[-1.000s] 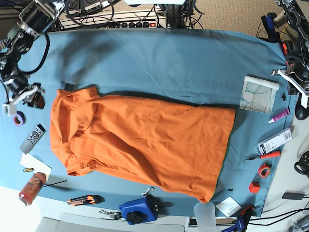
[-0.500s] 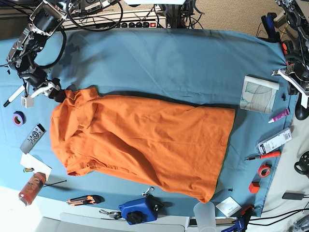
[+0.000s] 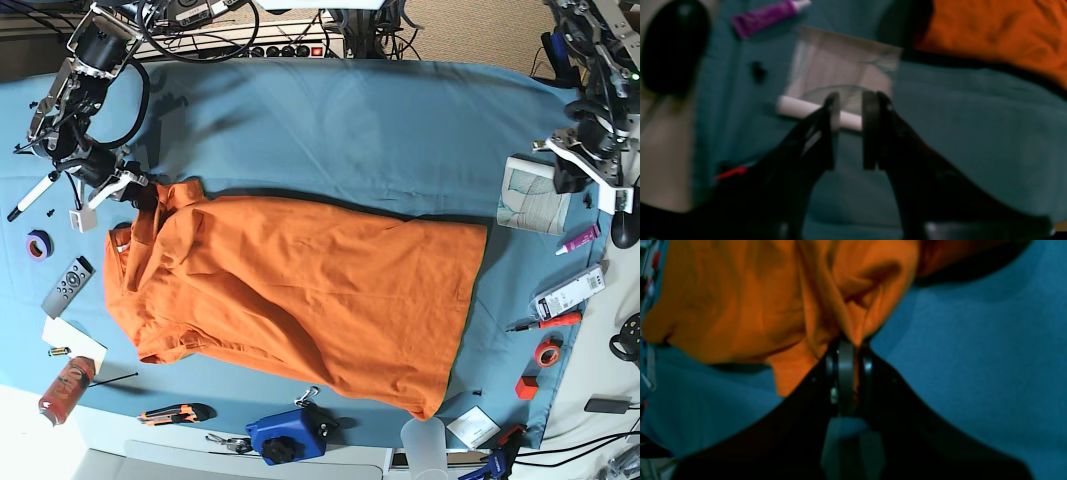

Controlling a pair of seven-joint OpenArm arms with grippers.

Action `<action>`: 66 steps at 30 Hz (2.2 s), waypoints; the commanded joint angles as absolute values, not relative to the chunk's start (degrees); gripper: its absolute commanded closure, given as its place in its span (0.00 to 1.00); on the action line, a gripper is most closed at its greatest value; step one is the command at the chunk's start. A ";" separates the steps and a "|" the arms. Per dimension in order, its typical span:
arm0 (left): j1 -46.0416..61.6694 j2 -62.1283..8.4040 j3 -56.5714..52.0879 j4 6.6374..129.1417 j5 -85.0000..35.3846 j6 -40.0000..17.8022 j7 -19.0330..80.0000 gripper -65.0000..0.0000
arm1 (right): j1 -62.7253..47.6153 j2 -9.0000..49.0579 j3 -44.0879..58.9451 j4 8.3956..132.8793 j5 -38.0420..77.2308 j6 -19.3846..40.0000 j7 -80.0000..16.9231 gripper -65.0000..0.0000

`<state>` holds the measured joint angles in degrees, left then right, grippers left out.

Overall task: Layout the t-shirt on the table in an organized manner, then fold the t-shirt properly
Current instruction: 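Pinch the t-shirt corner with the right gripper and pull it straight, then grasp the t-shirt edge with the left gripper and pull it outward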

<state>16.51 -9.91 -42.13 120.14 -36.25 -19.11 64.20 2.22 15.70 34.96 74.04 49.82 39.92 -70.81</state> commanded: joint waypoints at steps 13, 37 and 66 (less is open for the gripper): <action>16.19 -9.85 -34.79 120.75 -40.62 -25.61 58.54 0.79 | 13.47 20.73 44.47 79.72 60.97 40.00 -70.15 1.00; 4.84 -5.43 -0.27 100.79 -18.22 -14.83 49.60 0.62 | 17.78 20.80 34.96 79.72 56.05 40.00 -72.90 1.00; 9.41 -5.91 -17.28 117.60 -27.92 -16.36 63.02 1.00 | 2.26 24.75 47.37 79.94 85.00 40.00 -80.00 1.00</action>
